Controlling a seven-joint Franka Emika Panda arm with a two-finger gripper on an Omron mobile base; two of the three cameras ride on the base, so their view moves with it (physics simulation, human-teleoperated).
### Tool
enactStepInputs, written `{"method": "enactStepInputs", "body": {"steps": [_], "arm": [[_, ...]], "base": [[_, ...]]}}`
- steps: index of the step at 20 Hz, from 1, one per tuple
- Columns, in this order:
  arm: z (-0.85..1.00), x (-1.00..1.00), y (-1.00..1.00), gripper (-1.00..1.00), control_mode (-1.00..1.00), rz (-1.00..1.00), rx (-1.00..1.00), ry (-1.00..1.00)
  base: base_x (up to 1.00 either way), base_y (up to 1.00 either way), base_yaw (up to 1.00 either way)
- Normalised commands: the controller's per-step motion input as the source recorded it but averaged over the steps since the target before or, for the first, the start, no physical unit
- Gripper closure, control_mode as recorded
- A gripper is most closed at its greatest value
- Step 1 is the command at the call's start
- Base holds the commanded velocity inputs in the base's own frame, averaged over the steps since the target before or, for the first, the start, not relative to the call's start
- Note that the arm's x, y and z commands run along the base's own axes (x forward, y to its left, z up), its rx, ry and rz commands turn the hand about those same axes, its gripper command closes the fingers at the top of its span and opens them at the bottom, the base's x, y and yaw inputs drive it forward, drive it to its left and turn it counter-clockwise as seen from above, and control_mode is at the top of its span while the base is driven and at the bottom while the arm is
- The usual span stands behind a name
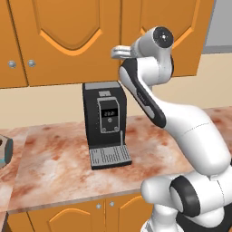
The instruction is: Open the cabinet. Pick the sponge and place it next to the sink. Then close the cabinet.
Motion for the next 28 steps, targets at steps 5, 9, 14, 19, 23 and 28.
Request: {"method": "enactStepInputs", "body": {"steps": [5,9,14,19,23,28], "arm": [[-0.13,0.0,-0.62,1.0,-1.0,0.0,0.0,0.0],[-0.03,-0.06,-0.65,1.0,-1.0,0.0,0.0,0.0],[0.0,-0.14,-0.63,1.0,-1.0,0.0,0.0,0.0],[0.0,-0.57,-0.87,1.0,-1.0,0.0,0.0,0.0],[0.0,-0.7,-1.0,1.0,-1.0,0.0,0.0,0.0],[-0.05,-0.73,-1.0,1.0,-1.0,0.0,0.0,0.0]], "base": [[0.0,0.0,0.0],[0.0,0.0,0.0],[0.0,0.0,0.0],[0.0,0.0,0.0],[0.0,0.0,0.0],[0.0,0.0,0.0]]}}
